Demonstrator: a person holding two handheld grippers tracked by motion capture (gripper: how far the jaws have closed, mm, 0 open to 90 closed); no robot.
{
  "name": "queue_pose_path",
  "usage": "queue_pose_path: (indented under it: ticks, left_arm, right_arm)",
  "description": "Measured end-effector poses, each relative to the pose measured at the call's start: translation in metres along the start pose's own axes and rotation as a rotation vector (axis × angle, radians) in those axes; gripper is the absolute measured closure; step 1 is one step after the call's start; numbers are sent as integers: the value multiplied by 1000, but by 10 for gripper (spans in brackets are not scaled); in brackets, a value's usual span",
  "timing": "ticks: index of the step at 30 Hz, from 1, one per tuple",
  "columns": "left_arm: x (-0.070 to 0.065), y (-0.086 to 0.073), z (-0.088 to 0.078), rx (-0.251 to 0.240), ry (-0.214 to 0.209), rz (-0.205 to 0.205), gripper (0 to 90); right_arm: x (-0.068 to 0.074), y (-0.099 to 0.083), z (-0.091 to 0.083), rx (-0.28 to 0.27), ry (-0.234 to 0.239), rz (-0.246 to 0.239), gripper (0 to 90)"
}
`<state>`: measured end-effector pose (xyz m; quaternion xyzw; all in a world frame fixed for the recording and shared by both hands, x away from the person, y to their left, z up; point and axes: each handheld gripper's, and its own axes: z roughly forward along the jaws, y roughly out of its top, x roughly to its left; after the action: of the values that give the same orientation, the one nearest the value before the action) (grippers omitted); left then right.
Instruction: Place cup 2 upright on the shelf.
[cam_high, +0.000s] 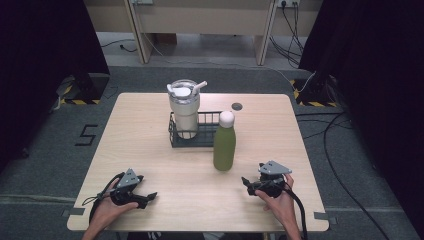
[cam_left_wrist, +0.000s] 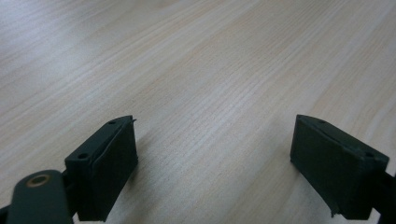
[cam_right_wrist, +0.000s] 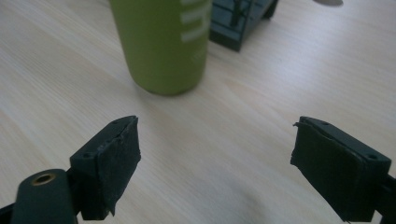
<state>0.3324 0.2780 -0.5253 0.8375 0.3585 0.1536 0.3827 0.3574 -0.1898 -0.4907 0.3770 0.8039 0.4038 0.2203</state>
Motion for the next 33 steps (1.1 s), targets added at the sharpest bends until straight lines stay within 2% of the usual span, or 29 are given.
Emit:
queue_pose_path:
  ticks: [3, 11, 15, 20, 33]
  left_arm:
    - [0, 0, 0, 0, 0, 0, 139]
    - [0, 0, 0, 0, 0, 0, 139]
    - [0, 0, 0, 0, 1, 0, 139]
    - [0, 0, 0, 0, 0, 0, 138]
    - [0, 0, 0, 1, 0, 0, 138]
  right_arm:
    - [8, 11, 0, -45, 31, -30, 152]
    - [15, 33, 16, -106, 51, -55, 152]
    - [16, 38, 22, -109, 51, -55, 151]
    - [15, 44, 26, -142, 53, -45, 150]
    - [17, 52, 38, -152, 50, -62, 150]
